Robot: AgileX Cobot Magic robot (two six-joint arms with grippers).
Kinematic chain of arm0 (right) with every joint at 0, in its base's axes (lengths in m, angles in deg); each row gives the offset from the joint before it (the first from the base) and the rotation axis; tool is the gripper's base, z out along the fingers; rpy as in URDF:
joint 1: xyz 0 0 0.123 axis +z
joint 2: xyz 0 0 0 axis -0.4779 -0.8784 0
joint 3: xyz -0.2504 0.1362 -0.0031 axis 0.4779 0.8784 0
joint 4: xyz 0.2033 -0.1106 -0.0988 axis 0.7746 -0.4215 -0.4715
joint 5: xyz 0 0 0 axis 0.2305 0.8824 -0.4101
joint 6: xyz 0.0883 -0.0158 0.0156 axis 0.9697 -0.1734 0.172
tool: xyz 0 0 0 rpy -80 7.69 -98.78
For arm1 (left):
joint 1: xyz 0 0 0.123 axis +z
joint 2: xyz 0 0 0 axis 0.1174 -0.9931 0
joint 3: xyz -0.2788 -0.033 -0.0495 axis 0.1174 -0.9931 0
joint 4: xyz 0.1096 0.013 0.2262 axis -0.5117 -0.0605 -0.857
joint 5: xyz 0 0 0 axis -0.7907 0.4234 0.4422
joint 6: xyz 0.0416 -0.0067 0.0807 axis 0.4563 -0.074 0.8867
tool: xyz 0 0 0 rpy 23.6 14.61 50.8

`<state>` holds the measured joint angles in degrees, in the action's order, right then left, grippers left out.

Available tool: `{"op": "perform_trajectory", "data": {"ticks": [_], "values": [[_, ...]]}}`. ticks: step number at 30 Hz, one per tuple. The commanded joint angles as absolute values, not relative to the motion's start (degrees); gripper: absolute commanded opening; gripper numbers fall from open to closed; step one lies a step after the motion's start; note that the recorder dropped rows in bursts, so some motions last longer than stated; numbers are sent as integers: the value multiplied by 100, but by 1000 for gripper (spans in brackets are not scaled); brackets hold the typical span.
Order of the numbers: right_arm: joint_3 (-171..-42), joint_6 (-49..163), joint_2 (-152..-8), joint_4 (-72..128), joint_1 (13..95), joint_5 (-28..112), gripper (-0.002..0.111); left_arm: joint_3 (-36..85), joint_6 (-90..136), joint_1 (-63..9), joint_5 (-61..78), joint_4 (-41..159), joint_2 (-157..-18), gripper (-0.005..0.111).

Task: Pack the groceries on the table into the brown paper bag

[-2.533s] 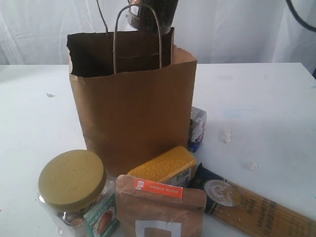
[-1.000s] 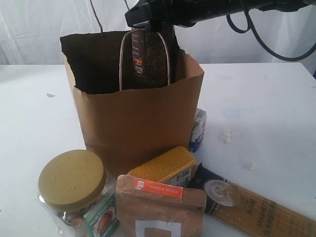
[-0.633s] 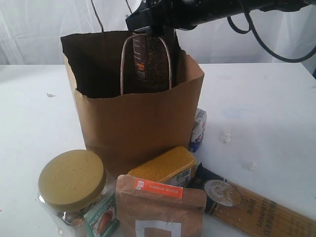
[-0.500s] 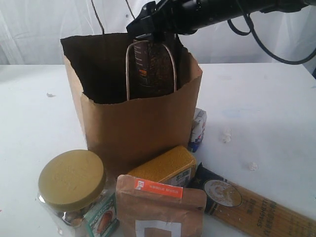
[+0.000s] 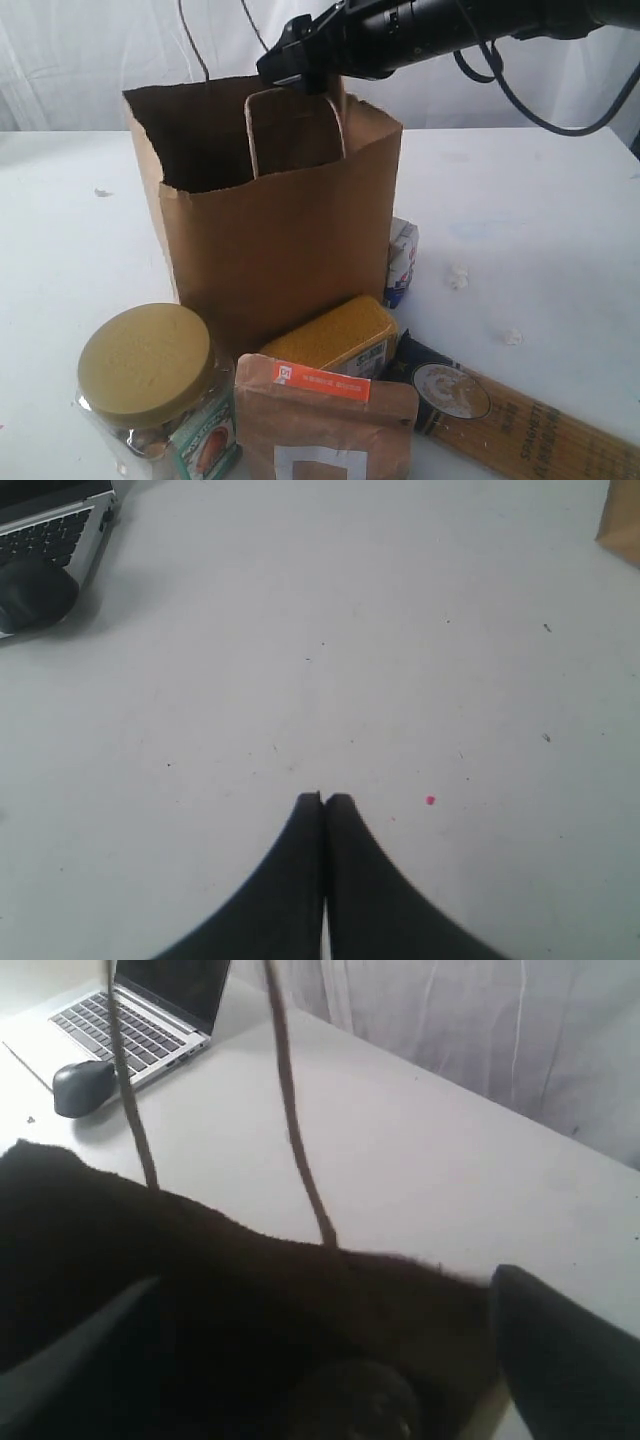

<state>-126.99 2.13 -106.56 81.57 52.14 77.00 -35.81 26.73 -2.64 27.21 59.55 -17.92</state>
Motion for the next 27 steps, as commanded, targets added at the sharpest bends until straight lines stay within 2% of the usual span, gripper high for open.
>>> {"op": "perform_trajectory", "data": {"ticks": [1, 15, 27], "values": [[-12738, 272, -10652, 8211, 5216, 7673, 79, -3620, 2668, -291, 2809, 5990, -1779, 0], [-12738, 680, -10483, 8211, 5216, 7921, 79, -3620, 2668, -291, 2809, 5990, -1779, 0], [-12738, 680, -9176, 8171, 5216, 8051, 79, -3620, 2668, -291, 2809, 5990, -1779, 0]]}}
